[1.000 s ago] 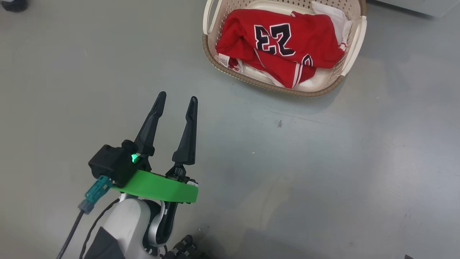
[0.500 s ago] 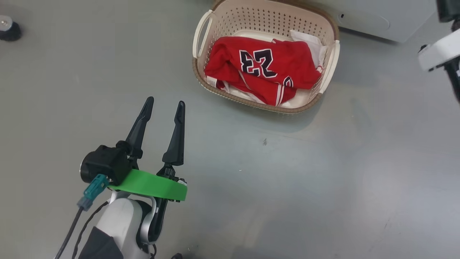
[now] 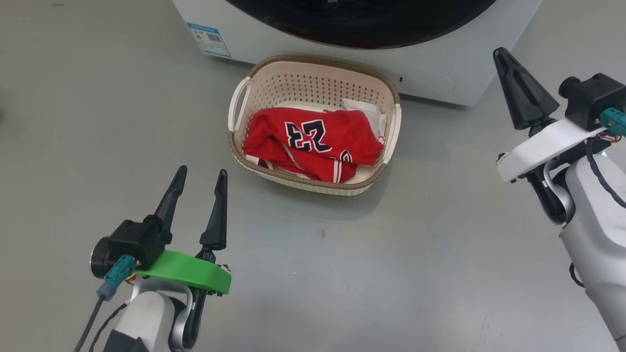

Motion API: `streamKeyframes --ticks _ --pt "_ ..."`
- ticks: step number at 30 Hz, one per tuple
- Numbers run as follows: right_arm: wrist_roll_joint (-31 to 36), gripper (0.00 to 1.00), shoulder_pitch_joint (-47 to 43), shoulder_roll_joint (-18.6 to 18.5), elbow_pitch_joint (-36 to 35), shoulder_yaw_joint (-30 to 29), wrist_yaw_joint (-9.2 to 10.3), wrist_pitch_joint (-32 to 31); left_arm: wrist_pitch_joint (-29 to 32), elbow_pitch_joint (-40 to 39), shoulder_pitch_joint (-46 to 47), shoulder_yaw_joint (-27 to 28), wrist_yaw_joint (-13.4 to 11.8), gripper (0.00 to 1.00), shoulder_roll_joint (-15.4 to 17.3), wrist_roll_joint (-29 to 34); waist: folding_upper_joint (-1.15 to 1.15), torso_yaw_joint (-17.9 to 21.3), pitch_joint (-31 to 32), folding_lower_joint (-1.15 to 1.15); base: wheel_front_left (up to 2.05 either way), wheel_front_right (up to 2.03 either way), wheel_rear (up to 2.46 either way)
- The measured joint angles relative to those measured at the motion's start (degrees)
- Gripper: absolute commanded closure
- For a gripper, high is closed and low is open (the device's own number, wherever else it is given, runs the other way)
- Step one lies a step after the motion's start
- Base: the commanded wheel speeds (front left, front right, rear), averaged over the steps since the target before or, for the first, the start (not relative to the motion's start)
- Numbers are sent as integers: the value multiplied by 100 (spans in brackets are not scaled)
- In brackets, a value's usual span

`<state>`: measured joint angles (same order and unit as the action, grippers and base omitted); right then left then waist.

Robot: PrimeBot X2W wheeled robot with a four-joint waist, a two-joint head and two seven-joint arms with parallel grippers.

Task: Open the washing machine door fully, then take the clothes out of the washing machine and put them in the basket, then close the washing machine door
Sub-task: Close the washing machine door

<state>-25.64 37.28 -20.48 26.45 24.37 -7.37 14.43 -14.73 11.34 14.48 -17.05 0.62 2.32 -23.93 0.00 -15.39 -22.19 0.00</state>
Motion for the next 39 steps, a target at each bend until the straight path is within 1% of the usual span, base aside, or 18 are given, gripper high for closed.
streamKeyframes --ticks 3,8,11,14,17,22,28,30,32,35,36,37,38,39 --pt "-3 100 -205 140 -88 -77 0 0 1 93 -96 65 30 0 58 13 0 168 200 0 0 0 0" --pt "-27 100 -602 361 -208 -213 2 0 1 167 -279 196 97 0 64 41 0 446 537 0 0 0 0" --pt "-51 100 -851 502 -290 -354 97 0 1 231 -373 243 122 0 66 42 0 603 744 0 0 0 0" --pt "-58 100 -1093 608 -375 -474 120 0 1 264 -499 328 171 0 65 42 0 756 947 0 0 0 0" --pt "-60 100 -1360 700 -449 -582 209 0 1 264 -632 405 174 0 65 42 0 905 1140 0 0 0 0" --pt "-77 100 -1751 790 -602 -748 298 0 1 111 -821 583 222 0 63 40 0 1165 1400 0 0 0 0" --pt "-85 100 -2151 810 -789 -1051 400 0 1 51 -901 604 272 0 59 58 0 1449 1585 0 0 0 0" --pt "-85 100 -2245 840 -864 -1134 401 0 1 12 -934 610 275 0 57 85 0 1519 1627 0 0 0 0" --pt "-85 100 -2351 879 -947 -1251 456 0 1 -4 -983 592 318 0 57 112 0 1574 1658 0 0 0 0" --pt "-85 100 -2487 917 -1050 -1326 455 0 1 -55 -1003 615 321 0 54 136 0 1630 1678 0 0 0 0" --pt "-83 80 -2523 937 -1078 -1355 455 0 1 -65 -1002 608 324 0 55 144 0 1644 1675 0 0 0 0" --pt "-80 45 -2563 943 -1099 -1368 455 0 1 -64 -1002 603 328 0 52 155 0 1653 1673 0 0 0 0" --pt "-62 0 -2608 943 -1116 -1374 455 0 1 -64 -1003 603 328 0 52 179 0 1660 1671 0 0 0 0" --pt "-31 0 -2650 945 -1129 -1374 455 0 1 -65 -1003 603 330 0 52 189 0 1665 1667 0 0 0 0"
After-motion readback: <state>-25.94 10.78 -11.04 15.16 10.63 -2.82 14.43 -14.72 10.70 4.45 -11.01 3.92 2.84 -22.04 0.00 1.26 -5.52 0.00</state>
